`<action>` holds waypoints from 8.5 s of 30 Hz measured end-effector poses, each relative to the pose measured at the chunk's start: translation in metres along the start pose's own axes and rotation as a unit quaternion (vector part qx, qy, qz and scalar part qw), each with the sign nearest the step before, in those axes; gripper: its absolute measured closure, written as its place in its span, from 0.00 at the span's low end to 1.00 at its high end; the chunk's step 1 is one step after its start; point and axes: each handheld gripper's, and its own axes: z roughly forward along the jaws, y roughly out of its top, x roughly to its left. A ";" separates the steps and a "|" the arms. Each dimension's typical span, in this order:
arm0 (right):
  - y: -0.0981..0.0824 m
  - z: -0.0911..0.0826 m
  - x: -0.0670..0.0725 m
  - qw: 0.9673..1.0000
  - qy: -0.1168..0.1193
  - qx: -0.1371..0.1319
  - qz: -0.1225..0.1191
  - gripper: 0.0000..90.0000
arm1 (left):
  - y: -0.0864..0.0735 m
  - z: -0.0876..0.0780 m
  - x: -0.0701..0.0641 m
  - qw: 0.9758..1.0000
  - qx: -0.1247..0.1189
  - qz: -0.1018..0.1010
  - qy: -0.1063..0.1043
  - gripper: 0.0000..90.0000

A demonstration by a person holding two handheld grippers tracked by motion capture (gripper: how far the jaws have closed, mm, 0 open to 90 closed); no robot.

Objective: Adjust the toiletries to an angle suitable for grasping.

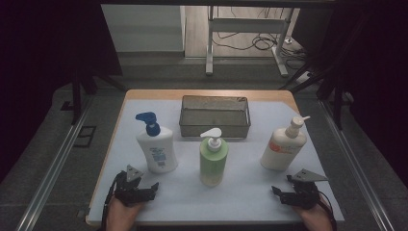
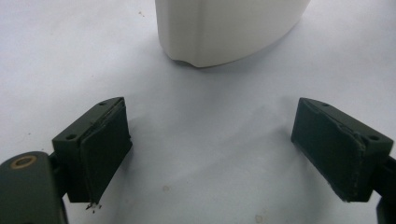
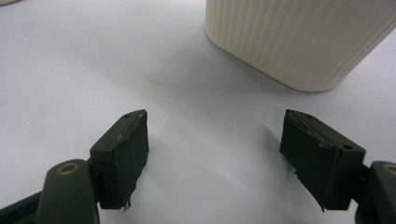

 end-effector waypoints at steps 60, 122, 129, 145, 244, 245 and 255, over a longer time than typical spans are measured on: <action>0.013 -0.015 -0.003 0.999 0.022 0.037 -0.016 0.30 | 0.000 0.001 0.001 1.000 -0.001 -0.004 -0.003 0.12; 0.058 0.002 -0.101 0.998 -0.002 0.003 0.062 1.00 | 0.000 0.001 0.001 1.000 -0.001 -0.004 -0.004 0.12; 0.060 0.014 -0.109 0.997 0.021 0.004 0.079 0.97 | 0.000 0.001 0.002 1.000 -0.001 -0.004 -0.004 0.12; 0.060 0.019 -0.106 0.997 0.046 0.019 0.061 0.99 | 0.000 0.001 0.001 1.000 -0.001 -0.004 -0.004 0.12; 0.082 -0.051 -0.008 0.998 0.049 -0.046 -0.008 0.25 | 0.000 0.001 0.001 1.000 -0.003 -0.005 -0.004 0.12; 0.083 -0.051 -0.008 0.998 0.047 -0.047 -0.009 0.25 | 0.000 0.001 0.001 1.000 -0.003 -0.005 -0.004 0.12; 0.096 -0.046 -0.009 0.998 0.038 -0.053 -0.006 0.25 | 0.000 0.001 0.001 1.000 -0.002 -0.005 -0.004 0.12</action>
